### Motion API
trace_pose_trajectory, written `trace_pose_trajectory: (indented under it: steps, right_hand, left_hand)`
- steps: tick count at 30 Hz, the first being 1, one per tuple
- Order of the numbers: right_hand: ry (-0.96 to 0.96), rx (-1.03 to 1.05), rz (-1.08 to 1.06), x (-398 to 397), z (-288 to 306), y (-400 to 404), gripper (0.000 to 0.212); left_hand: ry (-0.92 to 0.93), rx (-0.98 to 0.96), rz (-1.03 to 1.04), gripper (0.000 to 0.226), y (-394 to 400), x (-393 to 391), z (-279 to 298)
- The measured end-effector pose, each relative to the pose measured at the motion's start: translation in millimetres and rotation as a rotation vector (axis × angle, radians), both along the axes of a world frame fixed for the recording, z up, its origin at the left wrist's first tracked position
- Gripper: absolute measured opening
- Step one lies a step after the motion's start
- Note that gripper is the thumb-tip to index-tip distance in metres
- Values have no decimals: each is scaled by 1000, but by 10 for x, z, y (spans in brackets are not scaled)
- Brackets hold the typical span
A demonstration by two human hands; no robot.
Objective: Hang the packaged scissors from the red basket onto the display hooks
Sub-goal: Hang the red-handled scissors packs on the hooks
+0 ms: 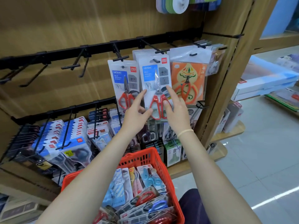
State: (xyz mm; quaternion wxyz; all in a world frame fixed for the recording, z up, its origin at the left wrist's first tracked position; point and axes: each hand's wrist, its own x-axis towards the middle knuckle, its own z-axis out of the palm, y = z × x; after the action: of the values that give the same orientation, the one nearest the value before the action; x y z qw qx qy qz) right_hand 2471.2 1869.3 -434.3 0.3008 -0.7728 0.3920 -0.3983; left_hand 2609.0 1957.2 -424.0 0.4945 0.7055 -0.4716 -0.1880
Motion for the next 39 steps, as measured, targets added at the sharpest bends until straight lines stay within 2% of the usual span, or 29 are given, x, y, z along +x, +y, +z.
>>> trace_pose_trajectory:
  steps: [7, 13, 19, 25, 27, 30, 32, 34, 36, 39]
  right_hand:
    - [122, 73, 87, 214, -23, -329, 62]
    - [107, 87, 89, 74, -186, -196, 53]
    - [60, 98, 144, -137, -586, 543, 38]
    - [349, 424, 549, -270, -1369, 1313, 19]
    - [404, 407, 633, -304, -1616, 1461, 26]
    - [506, 208, 639, -364, -1793, 1576, 36]
    - [527, 139, 610, -402, -1786, 1651, 45]
    - [589, 93, 571, -416, -1765, 1750, 62]
    - [684, 68, 577, -409, -1743, 1822, 81]
    - [882, 31, 650, -335, -1707, 1838, 93]
  left_hand:
    - [-17, 73, 19, 72, -266, 172, -79]
    - [-56, 120, 21, 65, -111, 123, -101]
    - [-229, 165, 10, 34, 848, 69, -621]
    - [-390, 440, 88, 56, 2153, 72, -1403]
    - [-496, 461, 63, 52, 2429, 16, -1622]
    - [-571, 433, 41, 45, 2617, -43, -1813]
    - [-530, 414, 92, 45, 2652, -64, -1850]
    - [-436, 399, 148, 52, 2668, -73, -1859]
    - [-306, 422, 171, 62, 2696, -61, -1830]
    - [-213, 479, 162, 65, 2766, -53, -1810]
